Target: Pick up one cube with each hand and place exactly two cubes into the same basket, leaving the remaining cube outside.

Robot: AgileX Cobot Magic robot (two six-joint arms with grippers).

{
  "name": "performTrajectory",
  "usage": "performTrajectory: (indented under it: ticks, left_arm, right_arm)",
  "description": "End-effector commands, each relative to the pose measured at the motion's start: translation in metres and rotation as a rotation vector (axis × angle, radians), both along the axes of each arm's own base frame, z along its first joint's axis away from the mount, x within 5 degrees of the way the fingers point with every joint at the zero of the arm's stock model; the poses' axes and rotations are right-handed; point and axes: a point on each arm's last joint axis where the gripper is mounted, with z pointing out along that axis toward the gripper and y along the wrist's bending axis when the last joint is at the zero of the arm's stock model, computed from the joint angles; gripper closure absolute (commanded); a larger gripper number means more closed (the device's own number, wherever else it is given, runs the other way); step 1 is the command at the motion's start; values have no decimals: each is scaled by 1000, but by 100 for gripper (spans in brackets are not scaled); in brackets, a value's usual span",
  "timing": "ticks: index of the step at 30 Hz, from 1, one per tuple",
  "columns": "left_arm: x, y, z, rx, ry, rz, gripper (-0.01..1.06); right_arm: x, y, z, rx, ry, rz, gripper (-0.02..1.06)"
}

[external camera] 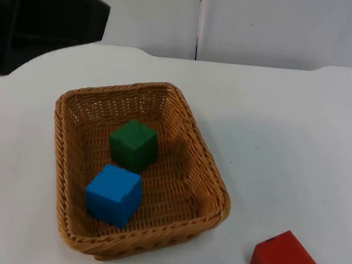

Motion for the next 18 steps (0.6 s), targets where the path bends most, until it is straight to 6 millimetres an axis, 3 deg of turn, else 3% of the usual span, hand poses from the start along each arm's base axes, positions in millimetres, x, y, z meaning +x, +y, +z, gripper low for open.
performTrajectory:
  ticks: [1,7,18]
  left_arm:
    - [-6,1,2,-20,29,-5,5]
    - [-22,9,5,6,66,-43,5]
    - [-59,32,16,4,2,-78,5]
  right_arm:
    - [-8,-7,2,21,-26,0,39]
    - [-32,-29,-12,29,-35,-6,39]
    - [-77,-70,-17,60,-73,-5,39]
